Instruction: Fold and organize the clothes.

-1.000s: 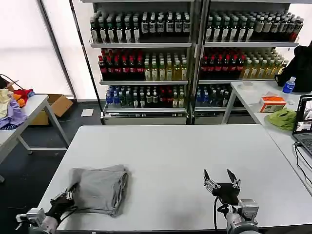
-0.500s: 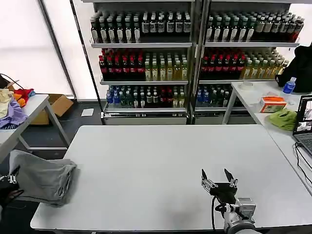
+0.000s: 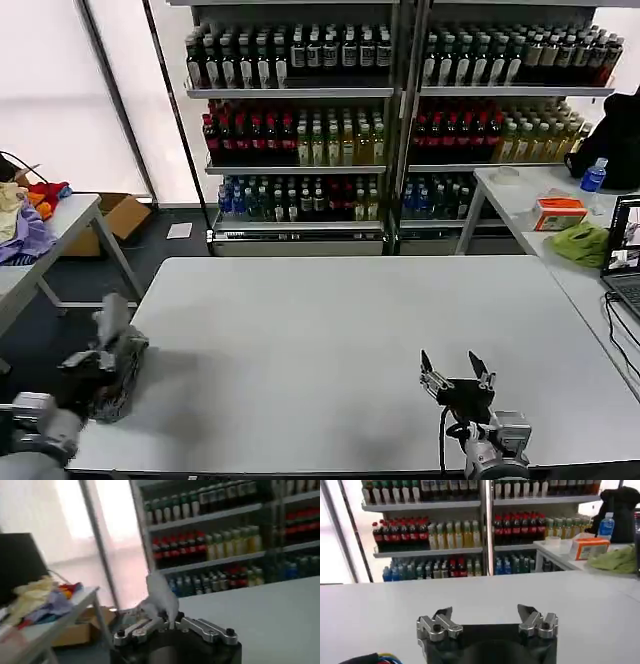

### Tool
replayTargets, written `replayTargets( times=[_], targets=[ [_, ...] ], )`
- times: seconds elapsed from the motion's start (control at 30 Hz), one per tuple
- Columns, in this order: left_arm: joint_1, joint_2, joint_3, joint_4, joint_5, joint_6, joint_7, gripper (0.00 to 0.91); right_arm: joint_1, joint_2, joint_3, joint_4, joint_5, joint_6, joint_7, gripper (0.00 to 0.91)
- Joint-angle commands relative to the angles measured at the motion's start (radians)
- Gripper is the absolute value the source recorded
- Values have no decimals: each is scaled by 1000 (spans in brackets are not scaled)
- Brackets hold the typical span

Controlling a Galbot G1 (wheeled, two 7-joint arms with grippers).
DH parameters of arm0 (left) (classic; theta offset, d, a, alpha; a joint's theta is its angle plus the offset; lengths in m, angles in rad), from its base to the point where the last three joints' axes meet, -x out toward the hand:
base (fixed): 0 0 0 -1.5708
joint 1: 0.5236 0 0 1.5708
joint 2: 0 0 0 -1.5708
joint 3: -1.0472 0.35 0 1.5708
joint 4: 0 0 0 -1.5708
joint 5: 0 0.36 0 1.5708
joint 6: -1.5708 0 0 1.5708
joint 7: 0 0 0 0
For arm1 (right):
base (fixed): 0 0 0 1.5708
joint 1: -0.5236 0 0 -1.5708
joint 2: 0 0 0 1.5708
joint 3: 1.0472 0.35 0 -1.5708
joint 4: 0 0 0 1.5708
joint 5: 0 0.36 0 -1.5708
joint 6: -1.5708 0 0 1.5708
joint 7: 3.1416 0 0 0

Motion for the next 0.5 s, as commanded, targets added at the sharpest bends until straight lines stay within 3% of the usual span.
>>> replayTargets(
  times=[0.03,0.17,0.3,0.33,0.37,0.4,0.5],
  targets=[
    [-80,-131,696,-164,4,118,-121,0,-43,59,9,12,-74,2,5,907],
    [-204,-214,745,30,72,124,-124,0,-63,74,18,14,-90,4,5,907],
    [-237,-202,729,107,77,120,-121,0,-66,67,35,11,-82,2,3,907],
    [-237,-198,724,112,73,120,-121,91,-62,66,35,5,-81,0,2,907],
    [-238,-194,714,111,68,120,-121,262,-56,64,34,0,-80,-1,2,907],
    [-239,-193,708,108,60,121,-121,907,-50,63,30,-6,-79,-2,3,907],
    [-237,-189,690,99,23,102,-117,907,-23,67,-4,-20,-79,-12,9,907]
  ],
)
